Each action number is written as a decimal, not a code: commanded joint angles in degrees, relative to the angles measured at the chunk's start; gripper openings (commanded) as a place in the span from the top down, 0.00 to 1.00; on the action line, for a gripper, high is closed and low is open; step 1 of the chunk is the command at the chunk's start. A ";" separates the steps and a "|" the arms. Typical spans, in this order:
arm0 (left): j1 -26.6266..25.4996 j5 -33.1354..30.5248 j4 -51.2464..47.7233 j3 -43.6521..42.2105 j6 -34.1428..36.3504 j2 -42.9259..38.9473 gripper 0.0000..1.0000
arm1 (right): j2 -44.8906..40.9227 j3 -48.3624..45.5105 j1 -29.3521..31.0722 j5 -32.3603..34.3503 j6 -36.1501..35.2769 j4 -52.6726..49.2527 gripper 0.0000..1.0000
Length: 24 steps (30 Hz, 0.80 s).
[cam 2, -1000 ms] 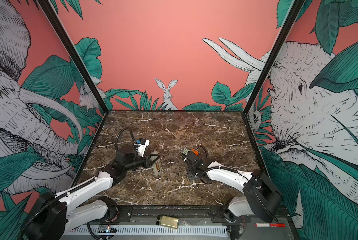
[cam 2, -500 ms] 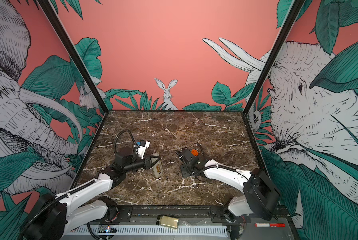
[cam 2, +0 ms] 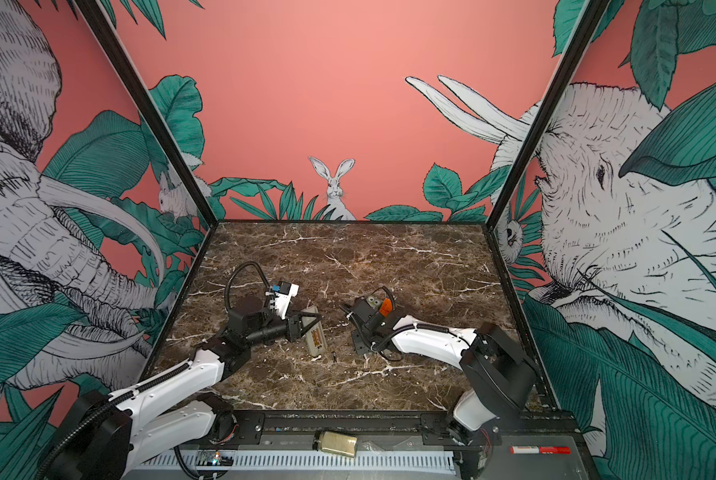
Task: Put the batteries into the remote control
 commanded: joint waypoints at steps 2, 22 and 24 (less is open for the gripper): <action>0.31 0.97 3.43 -0.71 -0.38 -1.08 1.00 | 1.48 1.48 0.56 0.00 0.83 1.85 0.52; 0.31 0.56 3.74 -1.13 -0.72 -0.97 1.00 | 6.86 1.74 1.03 -1.26 1.46 4.69 0.61; 0.35 0.52 3.84 -1.17 -0.82 -0.83 1.00 | 7.21 1.73 1.18 -1.53 1.51 4.61 0.63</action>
